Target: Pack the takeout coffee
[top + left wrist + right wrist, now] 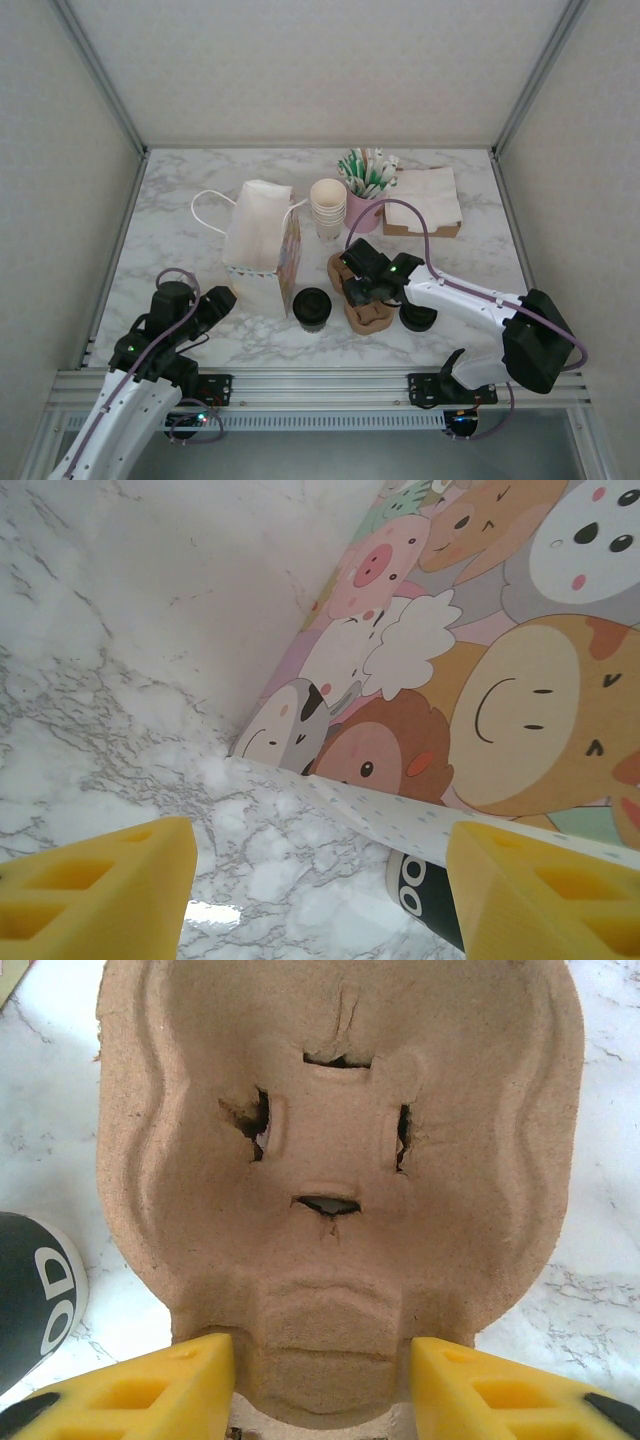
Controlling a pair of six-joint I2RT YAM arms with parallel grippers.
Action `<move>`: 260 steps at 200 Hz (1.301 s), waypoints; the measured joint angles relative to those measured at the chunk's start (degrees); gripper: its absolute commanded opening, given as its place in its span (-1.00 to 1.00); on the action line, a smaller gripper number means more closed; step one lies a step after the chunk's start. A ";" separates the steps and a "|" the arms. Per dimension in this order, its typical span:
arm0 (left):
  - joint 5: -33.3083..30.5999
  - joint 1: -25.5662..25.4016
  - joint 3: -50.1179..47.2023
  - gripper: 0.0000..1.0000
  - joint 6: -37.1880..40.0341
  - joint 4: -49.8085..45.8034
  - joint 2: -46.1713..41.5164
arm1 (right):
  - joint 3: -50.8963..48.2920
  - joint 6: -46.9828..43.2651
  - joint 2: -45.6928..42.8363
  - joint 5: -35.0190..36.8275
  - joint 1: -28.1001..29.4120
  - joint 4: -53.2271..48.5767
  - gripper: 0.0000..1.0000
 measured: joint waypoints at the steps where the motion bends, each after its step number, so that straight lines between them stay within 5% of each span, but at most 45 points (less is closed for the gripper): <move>1: 0.00 0.00 0.00 0.34 0.00 0.00 0.00 | 0.00 0.00 0.00 0.00 -0.02 0.00 -0.04; 135: 0.00 0.00 0.00 0.34 0.00 -0.02 0.00 | 0.00 0.81 -1.55 0.04 -0.02 -0.04 -0.24; 260: -0.17 0.00 0.26 0.34 0.00 -0.22 -0.02 | 0.00 3.96 -2.64 0.02 -0.02 -0.83 -0.10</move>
